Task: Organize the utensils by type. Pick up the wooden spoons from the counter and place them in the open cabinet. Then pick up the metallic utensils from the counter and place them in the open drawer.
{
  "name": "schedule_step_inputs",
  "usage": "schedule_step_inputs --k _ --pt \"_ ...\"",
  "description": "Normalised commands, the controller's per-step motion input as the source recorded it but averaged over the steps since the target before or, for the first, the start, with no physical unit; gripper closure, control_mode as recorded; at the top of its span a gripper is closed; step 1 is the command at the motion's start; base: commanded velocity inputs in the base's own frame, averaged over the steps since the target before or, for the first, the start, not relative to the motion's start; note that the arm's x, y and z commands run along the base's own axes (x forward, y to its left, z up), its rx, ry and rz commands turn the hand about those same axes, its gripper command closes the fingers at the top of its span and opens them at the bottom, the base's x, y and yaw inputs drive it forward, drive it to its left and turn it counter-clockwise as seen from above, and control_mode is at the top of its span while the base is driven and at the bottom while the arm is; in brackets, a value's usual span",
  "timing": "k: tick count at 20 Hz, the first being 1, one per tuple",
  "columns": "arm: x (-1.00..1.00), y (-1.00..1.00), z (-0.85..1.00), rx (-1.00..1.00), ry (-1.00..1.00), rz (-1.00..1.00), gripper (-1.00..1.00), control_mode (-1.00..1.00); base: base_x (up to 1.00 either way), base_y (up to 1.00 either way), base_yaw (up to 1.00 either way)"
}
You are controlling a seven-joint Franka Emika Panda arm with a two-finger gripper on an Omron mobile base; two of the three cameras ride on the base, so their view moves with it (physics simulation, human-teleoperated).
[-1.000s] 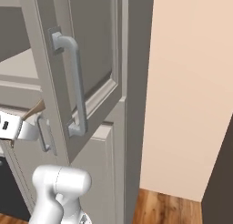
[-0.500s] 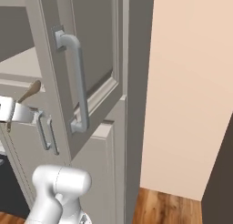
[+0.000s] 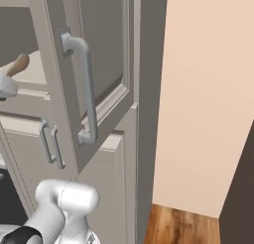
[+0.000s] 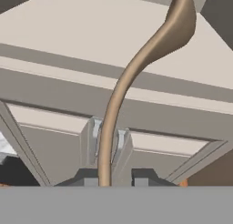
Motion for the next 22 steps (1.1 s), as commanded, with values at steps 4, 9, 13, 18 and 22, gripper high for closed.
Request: schedule_step_inputs --k 4,9,13,18,22 --pt "0.35 -0.72 0.03 0.12 -0.01 0.0 1.0 -1.0 0.0 0.0 0.0" --pt "0.37 -0.86 -0.15 0.11 -0.01 0.0 1.0 -1.0 0.0 0.0 0.0" --pt "0.6 -0.62 -0.29 0.03 -0.07 0.0 1.0 -1.0 0.0 0.0 0.0" --pt "0.97 -0.07 -0.14 0.0 0.0 0.0 1.0 -1.0 0.0 0.0 0.0" --pt "1.0 0.0 0.0 0.0 0.05 0.0 1.0 -1.0 0.0 0.0 0.0"
